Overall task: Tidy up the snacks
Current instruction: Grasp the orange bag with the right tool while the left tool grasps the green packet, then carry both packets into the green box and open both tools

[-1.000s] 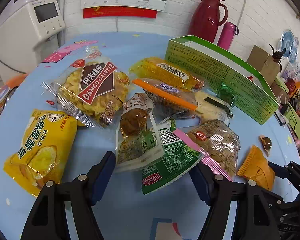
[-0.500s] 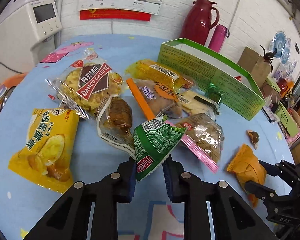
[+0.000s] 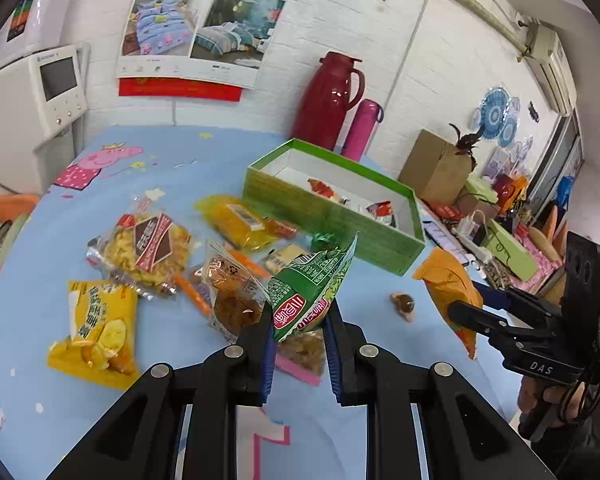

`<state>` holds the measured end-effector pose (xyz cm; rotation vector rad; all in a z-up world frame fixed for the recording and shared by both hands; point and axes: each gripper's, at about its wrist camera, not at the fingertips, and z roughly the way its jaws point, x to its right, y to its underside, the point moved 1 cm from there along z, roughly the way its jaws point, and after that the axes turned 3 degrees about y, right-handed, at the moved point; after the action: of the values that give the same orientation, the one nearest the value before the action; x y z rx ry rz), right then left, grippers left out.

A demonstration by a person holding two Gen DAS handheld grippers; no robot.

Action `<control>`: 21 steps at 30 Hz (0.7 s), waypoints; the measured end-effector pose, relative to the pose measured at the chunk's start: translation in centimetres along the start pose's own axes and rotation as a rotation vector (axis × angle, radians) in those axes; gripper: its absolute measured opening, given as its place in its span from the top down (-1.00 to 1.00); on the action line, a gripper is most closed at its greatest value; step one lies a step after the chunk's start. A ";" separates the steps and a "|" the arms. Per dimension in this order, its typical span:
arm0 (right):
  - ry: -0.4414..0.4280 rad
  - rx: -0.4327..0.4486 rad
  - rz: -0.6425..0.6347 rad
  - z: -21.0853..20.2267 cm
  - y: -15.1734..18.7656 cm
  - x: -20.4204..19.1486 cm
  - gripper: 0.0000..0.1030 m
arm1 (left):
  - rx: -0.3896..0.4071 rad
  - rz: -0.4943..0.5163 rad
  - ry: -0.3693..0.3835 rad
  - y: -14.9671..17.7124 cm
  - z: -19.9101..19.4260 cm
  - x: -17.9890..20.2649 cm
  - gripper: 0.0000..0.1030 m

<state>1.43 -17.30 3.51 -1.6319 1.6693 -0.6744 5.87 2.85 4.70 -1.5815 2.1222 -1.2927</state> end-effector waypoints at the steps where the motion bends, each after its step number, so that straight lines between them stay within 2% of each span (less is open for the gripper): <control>1: 0.001 0.013 0.004 -0.2 -0.5 0.3 -0.06 | 0.002 0.001 0.022 -0.6 0.1 0.2 0.59; 4: 0.012 0.044 0.017 -0.5 -1.4 1.1 -0.07 | 0.004 -0.022 0.074 -2.3 0.5 0.2 0.59; 7: 0.023 0.059 0.022 -0.5 -2.1 1.8 -0.07 | 0.025 0.014 0.036 -3.7 1.1 0.7 0.59; 12: 0.014 0.054 0.056 0.4 -2.4 2.9 -0.07 | -0.019 0.020 0.053 -4.4 3.2 1.0 0.59; 14: 0.006 0.039 0.068 1.0 -2.1 3.2 -0.07 | -0.043 0.050 0.026 -4.0 4.5 1.0 0.59; 17: 0.005 0.009 0.079 1.8 -1.6 3.4 -0.07 | -0.130 0.064 -0.045 -2.1 7.1 0.2 0.54; 21: 0.009 -0.008 0.080 2.1 -1.1 3.6 -0.07 | -0.189 0.061 -0.056 0.6 7.4 -0.8 0.52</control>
<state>3.91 -20.70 2.63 -1.5611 1.7360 -0.6366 10.26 -0.31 -0.41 -1.5889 2.2961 -1.0430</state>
